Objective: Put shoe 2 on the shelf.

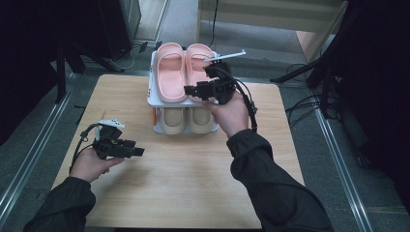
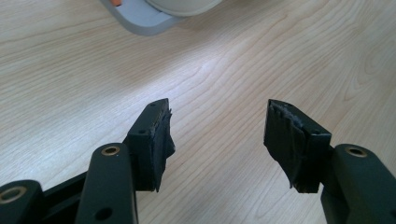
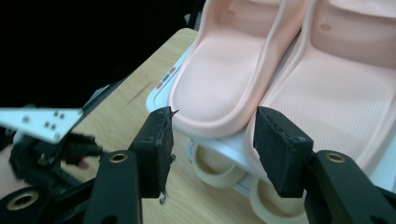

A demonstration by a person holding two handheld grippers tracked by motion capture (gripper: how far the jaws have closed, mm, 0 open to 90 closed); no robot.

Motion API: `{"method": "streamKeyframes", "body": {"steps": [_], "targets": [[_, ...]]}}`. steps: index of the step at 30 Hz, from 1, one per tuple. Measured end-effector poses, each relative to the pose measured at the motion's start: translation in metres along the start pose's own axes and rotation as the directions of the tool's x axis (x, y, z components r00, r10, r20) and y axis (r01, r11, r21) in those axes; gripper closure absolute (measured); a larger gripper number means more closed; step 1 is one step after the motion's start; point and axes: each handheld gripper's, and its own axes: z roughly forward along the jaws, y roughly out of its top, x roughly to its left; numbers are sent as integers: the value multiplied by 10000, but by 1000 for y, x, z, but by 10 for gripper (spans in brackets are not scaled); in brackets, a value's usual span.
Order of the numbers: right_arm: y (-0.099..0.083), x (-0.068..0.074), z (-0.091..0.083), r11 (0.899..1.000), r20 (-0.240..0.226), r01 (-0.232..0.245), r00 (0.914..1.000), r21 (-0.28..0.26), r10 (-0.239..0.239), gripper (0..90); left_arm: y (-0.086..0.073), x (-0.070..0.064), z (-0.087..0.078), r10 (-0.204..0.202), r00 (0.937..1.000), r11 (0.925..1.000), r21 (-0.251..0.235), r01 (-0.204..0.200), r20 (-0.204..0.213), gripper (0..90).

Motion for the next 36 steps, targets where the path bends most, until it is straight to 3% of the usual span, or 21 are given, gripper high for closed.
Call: {"method": "streamKeyframes", "body": {"steps": [8,17,25,36], "targets": [[-29,-9,-19,9994,-560,255,9981,-225,-268,481,-1,0,-1,-74,9999,9999,-84,72,-123,408],[-62,-19,-29,9926,-1152,1085,9867,-551,-1143,460,-2,3,-2,-153,9997,9999,-70,151,-185,407],[-99,-26,-27,9914,-1305,1194,9835,-531,-1255,450,-3,3,-3,-179,9996,9998,-115,176,-235,406],[-144,-38,-15,9950,-1596,912,9824,-414,-967,446,-3,2,-2,-104,9997,9999,-92,102,-223,405]]}}
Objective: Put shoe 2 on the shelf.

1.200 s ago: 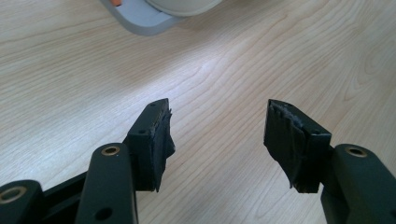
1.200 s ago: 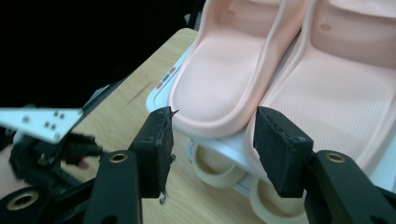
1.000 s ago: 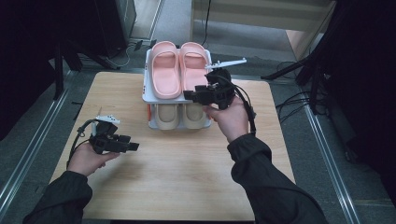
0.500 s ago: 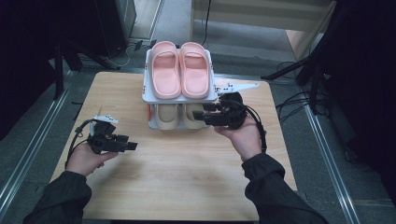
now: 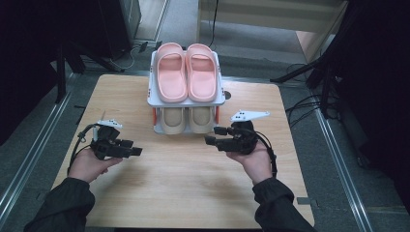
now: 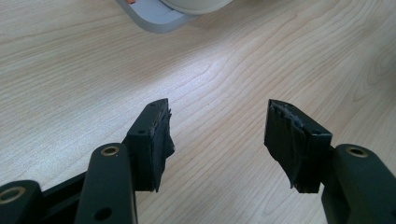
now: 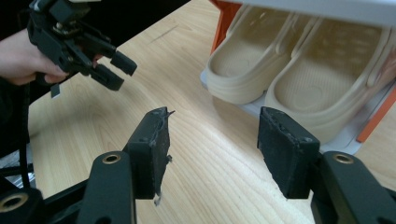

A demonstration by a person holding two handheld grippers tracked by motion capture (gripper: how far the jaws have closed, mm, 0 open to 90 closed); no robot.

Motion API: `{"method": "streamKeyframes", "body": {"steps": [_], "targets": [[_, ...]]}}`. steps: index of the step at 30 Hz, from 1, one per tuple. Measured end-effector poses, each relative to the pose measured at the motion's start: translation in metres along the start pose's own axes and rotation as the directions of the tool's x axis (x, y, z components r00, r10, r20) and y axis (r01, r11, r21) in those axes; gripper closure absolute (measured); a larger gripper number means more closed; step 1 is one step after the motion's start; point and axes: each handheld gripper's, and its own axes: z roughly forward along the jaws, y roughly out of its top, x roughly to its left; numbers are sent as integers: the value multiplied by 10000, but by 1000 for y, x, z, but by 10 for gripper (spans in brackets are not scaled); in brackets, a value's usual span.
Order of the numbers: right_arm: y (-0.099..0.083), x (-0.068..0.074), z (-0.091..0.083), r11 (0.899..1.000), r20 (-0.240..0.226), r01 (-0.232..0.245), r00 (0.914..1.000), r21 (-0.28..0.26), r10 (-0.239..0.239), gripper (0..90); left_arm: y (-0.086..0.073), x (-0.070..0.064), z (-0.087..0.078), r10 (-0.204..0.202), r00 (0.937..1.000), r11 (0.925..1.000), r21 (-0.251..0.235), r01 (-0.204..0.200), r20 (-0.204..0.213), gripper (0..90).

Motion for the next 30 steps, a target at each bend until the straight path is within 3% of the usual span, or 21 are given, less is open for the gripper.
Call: {"method": "streamKeyframes", "body": {"steps": [13,18,25,30], "targets": [[-37,-11,8,9999,37,58,10000,122,-58,446,0,-1,1,116,9999,9999,58,-116,42,402],[-47,-15,10,9981,643,-152,9979,596,113,455,1,-4,2,73,9999,9999,111,-74,110,382],[-58,-17,17,9970,719,-54,9974,767,-2,437,1,-10,1,351,9991,9993,106,-354,243,367],[-55,-21,17,9990,513,-263,9984,368,244,437,-4,-12,-1,401,9991,9991,100,-403,152,365]]}}
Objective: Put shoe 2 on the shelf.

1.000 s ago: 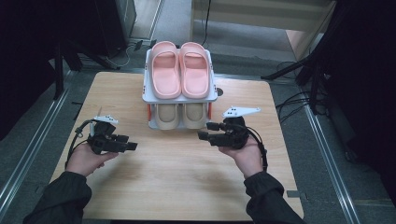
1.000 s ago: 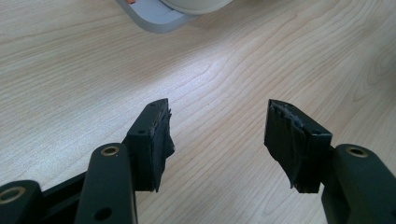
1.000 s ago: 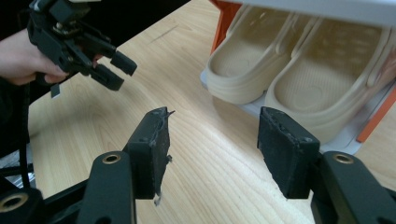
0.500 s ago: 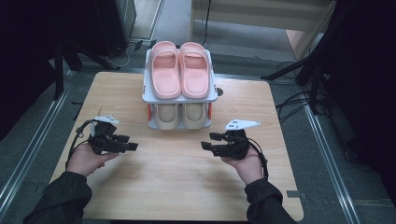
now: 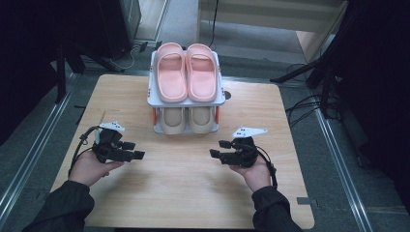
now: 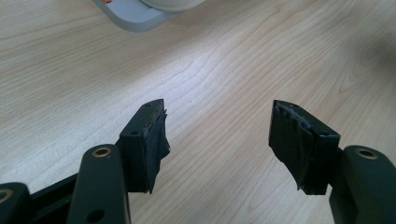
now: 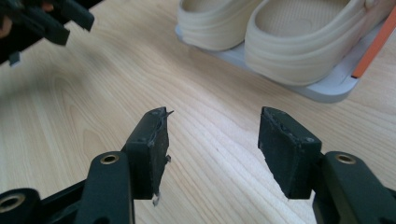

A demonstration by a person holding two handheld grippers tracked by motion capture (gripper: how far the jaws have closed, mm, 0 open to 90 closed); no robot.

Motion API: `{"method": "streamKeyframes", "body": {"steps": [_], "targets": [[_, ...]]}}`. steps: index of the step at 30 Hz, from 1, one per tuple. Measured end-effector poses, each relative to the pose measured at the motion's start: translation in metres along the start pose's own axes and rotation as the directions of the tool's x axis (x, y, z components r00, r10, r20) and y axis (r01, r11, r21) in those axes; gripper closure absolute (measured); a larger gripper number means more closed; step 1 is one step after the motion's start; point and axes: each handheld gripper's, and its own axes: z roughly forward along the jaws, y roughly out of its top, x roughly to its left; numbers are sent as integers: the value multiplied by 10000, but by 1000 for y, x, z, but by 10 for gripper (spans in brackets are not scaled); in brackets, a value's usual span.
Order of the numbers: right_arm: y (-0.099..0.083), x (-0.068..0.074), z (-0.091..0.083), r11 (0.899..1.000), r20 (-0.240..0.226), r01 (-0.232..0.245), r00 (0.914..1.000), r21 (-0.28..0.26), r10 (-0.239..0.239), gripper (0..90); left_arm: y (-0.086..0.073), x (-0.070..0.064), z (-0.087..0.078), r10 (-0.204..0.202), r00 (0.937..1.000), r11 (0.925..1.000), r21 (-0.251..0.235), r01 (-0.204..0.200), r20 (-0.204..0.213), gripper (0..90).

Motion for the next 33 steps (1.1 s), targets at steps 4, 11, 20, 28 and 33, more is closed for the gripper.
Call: {"method": "streamKeyframes", "body": {"steps": [4,11,20,28,33], "targets": [[1,-4,1,10000,-41,-53,10000,-49,53,437,-3,-2,-1,-76,10000,10000,12,76,-1,363],[4,-8,1,9998,-10,-57,10000,-166,57,437,-8,-7,0,49,10000,10000,31,-49,-26,351],[6,-8,6,10000,-73,37,10000,-76,-37,434,-11,-11,3,190,9998,9997,139,-190,42,341],[5,-5,11,9993,-447,40,9990,379,-23,355,-14,-20,19,1151,9931,9930,291,-1145,-222,287],[-1,1,27,9862,-339,582,9980,1551,-535,271,-16,-24,36,1920,9805,9747,1248,-1855,-421,270]]}}
